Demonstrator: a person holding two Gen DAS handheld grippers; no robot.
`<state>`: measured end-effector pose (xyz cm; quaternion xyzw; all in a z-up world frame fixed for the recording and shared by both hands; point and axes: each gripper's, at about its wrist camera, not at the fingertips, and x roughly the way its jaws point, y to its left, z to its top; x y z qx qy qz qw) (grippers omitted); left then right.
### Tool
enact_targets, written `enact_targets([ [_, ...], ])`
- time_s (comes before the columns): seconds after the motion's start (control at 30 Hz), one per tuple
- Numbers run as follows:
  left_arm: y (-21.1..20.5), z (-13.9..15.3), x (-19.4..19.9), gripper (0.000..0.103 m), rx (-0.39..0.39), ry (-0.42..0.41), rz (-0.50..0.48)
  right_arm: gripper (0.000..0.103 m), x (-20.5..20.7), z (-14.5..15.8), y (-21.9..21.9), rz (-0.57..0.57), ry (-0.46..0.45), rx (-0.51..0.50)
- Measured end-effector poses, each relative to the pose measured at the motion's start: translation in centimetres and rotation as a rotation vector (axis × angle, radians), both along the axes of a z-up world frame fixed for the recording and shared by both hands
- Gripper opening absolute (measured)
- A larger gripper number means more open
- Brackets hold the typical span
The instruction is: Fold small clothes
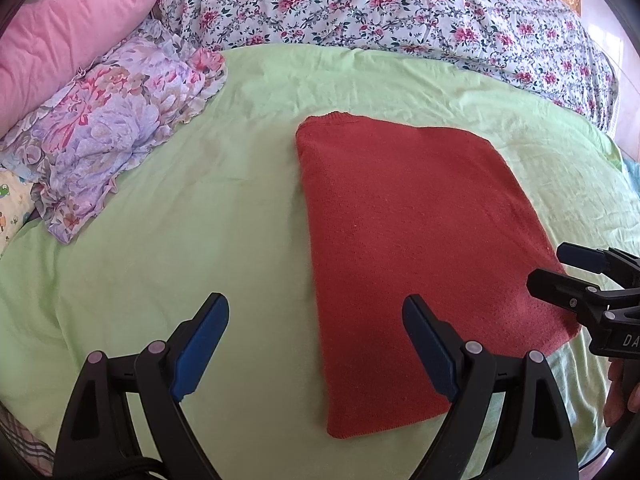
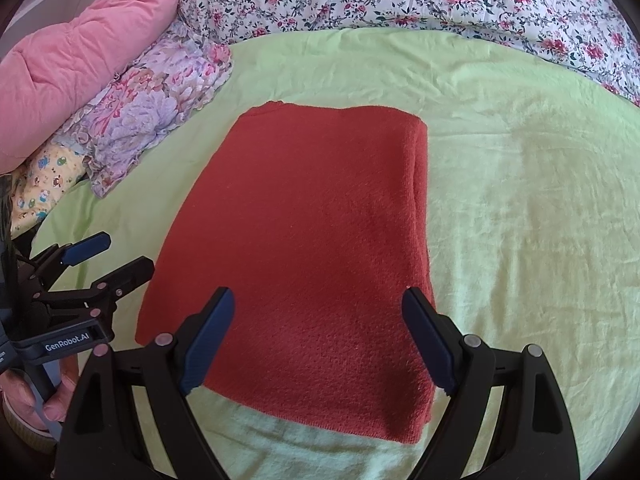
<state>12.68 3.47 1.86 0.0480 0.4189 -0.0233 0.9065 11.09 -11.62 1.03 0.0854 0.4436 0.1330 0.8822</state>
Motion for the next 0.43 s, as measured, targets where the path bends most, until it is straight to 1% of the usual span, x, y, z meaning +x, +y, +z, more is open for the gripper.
enact_targets([
  [0.43,0.06,0.90,-0.57,0.089,0.005,-0.016,0.021,0.086,-0.25,0.31,-0.06,-0.010,-0.017,0.005],
])
